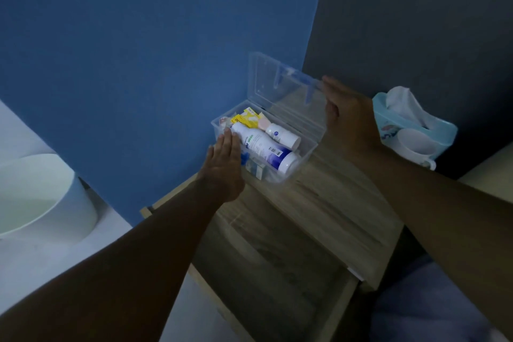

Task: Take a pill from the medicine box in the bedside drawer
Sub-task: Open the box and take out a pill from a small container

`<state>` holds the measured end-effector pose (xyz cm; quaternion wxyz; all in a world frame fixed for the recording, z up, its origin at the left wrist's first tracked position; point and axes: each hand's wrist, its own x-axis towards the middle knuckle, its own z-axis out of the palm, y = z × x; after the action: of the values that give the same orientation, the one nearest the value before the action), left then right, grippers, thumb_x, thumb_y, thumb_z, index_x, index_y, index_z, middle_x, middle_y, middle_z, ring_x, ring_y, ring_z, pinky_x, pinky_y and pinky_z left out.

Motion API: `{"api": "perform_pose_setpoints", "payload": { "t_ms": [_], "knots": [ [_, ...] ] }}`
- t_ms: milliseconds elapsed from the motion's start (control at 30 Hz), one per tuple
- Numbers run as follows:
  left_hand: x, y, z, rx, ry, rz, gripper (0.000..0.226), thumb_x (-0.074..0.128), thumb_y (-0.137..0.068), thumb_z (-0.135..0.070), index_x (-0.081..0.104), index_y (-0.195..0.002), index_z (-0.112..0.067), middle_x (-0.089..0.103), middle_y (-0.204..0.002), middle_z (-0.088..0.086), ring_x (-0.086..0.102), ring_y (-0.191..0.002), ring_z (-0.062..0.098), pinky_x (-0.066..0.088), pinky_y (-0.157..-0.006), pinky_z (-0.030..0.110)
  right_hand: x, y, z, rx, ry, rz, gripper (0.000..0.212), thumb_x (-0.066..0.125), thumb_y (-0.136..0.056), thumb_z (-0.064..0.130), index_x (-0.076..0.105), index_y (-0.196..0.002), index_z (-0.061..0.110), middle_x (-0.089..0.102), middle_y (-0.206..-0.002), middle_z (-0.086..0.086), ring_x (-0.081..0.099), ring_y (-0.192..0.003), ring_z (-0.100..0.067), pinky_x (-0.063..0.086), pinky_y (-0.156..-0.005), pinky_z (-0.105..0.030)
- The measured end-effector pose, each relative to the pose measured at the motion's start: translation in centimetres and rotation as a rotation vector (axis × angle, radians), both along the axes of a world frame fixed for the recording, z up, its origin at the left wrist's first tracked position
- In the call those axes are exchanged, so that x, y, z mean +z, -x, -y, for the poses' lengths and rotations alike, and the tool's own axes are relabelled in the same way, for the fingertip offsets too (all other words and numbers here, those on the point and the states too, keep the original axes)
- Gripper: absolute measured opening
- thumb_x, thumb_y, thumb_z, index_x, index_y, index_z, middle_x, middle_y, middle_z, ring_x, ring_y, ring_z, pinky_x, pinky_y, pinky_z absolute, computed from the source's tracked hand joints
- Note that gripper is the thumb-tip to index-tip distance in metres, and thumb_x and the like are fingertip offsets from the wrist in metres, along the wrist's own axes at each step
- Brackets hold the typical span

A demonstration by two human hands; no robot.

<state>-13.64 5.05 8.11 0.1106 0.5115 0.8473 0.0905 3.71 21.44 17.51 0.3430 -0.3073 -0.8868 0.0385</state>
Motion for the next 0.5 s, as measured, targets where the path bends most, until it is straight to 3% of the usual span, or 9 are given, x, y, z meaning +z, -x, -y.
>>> {"api": "perform_pose_setpoints", "payload": {
  "t_ms": [267,400,500],
  "knots": [
    [-0.6,0.3,-0.2,-0.032,0.019,-0.132,0.09,0.051,-0.088,-0.014,-0.01,-0.153,-0.004,-0.014,-0.163,0.016,-0.009,-0.151,0.031,-0.002,-0.121,0.046,-3.4,1.9,-4.1,-0.344,0.321,0.182,0.066,0.045,-0.099,0.003,0.014,-0.156,0.003,0.015,-0.164,-0.015,0.02,-0.15,-0.029,0.016,-0.12,-0.034],
    [-0.5,0.2,-0.3,-0.024,0.005,-0.105,0.092,0.052,-0.086,-0.012,-0.01,-0.153,-0.004,-0.014,-0.163,0.015,-0.01,-0.151,0.03,-0.004,-0.12,0.044,-4.7,2.1,-4.7,-0.39,0.427,0.142,0.069,0.049,-0.096,-0.002,0.016,-0.156,0.002,0.004,-0.166,-0.014,0.018,-0.151,-0.03,0.016,-0.118,-0.028],
    [-0.4,0.1,-0.3,-0.012,0.012,-0.085,0.097,0.055,-0.085,-0.011,-0.013,-0.153,-0.006,-0.017,-0.163,0.012,-0.011,-0.151,0.028,-0.005,-0.12,0.042,-4.9,2.3,-4.2,-0.424,0.526,-0.006,0.061,0.048,-0.093,-0.005,0.031,-0.151,0.0,0.021,-0.162,-0.018,0.028,-0.146,-0.033,0.027,-0.115,-0.032]
  ]
}}
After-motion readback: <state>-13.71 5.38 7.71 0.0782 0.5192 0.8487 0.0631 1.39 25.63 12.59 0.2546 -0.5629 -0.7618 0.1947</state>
